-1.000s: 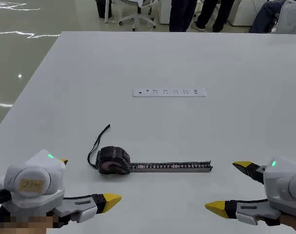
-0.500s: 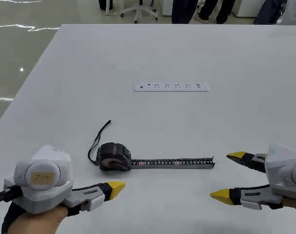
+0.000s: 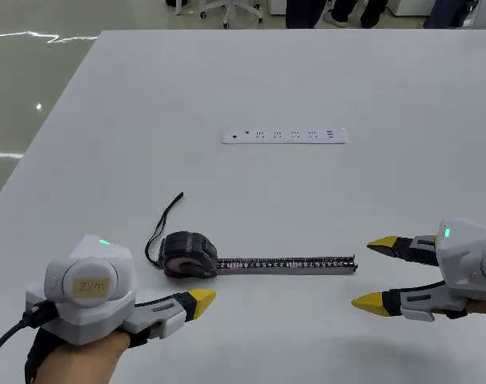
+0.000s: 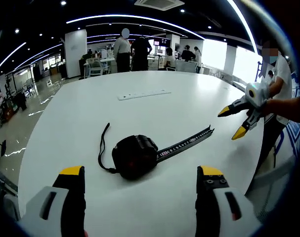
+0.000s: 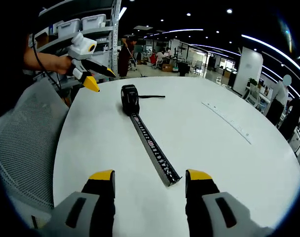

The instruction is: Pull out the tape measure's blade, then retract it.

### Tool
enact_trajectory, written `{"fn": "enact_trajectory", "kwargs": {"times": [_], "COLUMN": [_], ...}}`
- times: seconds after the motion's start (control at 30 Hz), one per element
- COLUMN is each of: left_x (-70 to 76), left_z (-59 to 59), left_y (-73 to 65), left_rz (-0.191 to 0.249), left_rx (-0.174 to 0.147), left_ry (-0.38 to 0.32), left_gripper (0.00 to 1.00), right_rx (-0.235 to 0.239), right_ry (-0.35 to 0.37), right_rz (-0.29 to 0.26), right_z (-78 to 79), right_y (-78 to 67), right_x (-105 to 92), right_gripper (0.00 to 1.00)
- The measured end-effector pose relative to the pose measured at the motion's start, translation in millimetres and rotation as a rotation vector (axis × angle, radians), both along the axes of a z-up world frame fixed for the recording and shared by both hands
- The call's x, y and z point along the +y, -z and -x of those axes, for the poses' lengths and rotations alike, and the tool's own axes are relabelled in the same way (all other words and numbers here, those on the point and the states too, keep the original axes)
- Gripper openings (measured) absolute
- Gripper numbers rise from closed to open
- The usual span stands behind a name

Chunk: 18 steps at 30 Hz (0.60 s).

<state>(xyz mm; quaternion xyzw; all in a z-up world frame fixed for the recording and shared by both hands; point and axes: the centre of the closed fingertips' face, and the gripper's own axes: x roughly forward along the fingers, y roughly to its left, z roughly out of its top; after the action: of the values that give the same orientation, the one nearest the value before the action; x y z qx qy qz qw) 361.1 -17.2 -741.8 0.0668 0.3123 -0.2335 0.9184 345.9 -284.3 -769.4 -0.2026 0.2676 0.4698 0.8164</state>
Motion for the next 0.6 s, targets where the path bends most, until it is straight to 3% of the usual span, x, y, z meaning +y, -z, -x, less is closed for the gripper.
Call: {"fn": "enact_trajectory", "kwargs": {"times": [0.37, 0.6], "left_x": [0.2, 0.1], "left_z": [-9.1, -16.3], "left_y": [8.0, 11.8], "left_rz": [-0.035, -0.035], "left_rx": [-0.003, -0.003], "left_ry": [-0.058, -0.090], "left_gripper": [0.91, 0.90], "right_rx": [0.010, 0.014], "right_ry": [-0.120, -0.154], "right_rz": [0.067, 0.065], "right_z": [-9.6, -15.6], "right_y": [11.9, 16.5], "right_x": [-5.2, -5.5], "right_gripper": [0.52, 0.48]}}
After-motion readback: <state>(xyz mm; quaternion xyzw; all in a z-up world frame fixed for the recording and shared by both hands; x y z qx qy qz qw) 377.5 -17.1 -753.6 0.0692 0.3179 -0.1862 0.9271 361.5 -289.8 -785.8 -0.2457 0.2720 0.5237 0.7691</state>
